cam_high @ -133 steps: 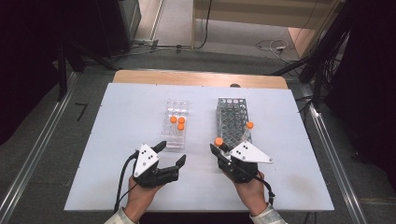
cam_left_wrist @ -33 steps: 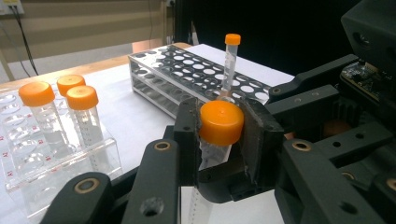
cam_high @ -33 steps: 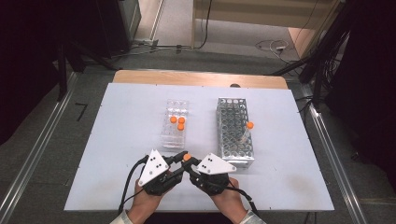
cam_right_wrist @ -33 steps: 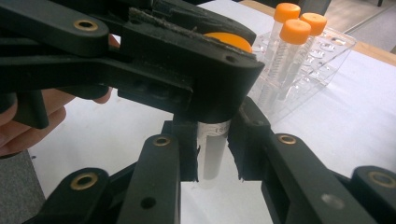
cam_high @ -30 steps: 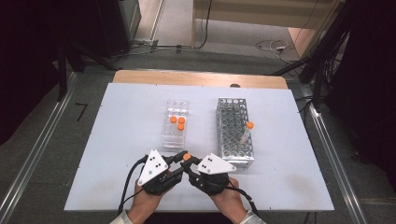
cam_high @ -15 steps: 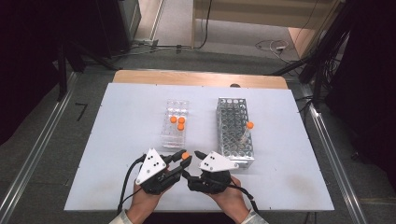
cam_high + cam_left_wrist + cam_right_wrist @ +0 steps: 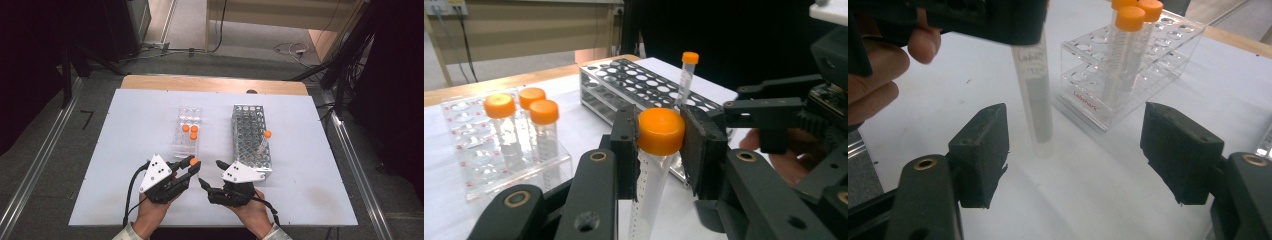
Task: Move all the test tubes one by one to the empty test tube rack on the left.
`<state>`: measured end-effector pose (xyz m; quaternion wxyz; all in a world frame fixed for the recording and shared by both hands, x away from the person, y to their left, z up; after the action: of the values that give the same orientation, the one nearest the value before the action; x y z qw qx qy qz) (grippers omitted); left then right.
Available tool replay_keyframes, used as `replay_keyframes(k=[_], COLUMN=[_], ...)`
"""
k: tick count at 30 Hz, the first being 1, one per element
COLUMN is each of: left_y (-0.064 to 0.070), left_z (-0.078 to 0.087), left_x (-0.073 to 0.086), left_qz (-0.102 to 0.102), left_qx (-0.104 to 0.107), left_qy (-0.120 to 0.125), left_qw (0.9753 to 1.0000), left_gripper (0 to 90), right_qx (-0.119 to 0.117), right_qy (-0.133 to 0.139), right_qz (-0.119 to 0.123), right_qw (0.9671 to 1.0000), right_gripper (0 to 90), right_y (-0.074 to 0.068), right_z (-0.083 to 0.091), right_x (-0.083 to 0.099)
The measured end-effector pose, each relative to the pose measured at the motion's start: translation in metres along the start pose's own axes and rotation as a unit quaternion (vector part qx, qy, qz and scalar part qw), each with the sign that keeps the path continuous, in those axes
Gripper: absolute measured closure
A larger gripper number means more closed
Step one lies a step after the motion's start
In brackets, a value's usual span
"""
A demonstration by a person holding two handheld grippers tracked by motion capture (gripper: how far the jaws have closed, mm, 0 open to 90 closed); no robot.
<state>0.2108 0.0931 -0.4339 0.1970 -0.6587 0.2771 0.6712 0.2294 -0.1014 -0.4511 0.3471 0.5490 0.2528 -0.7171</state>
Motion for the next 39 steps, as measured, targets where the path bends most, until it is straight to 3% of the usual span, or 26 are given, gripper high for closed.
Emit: replay_keyframes(k=[10,19,30,39], left_y=[-0.022,-0.037,-0.047,-0.052], left_z=[0.003,0.003,-0.011,-0.020], left_x=[-0.012,-0.029,-0.041,-0.047], left_qz=[0.009,0.004,-0.004,-0.006], left_qx=[-0.037,-0.062,-0.078,-0.088], left_qy=[0.015,0.032,0.035,0.037], left_qw=[0.9992,0.9975,0.9963,0.9955], left_gripper=[69.6,69.7,69.8,69.8], right_qx=[0.015,0.036,0.062,0.069], right_qy=[0.004,0.007,0.012,0.013], right_qz=[-0.006,-0.012,-0.025,-0.031], right_qw=[0.9999,0.9992,0.9977,0.9970], right_gripper=[25.9,26.0,26.0,26.1], right_y=[0.012,0.028,0.046,0.051], right_z=[0.017,0.037,0.056,0.061], right_x=[0.002,0.005,0.009,0.010])
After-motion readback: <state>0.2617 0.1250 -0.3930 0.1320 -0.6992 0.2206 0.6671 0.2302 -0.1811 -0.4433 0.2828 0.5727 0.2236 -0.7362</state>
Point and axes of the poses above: each handheld gripper's, and its own axes: z roughly backward along the jaws, x roughly out of its underside, y roughly to its right, the point moved 2 cm from there along -z, roughly forward along the jaws, and after that the axes turned 14 degrees about y, right-handed, at the moved point
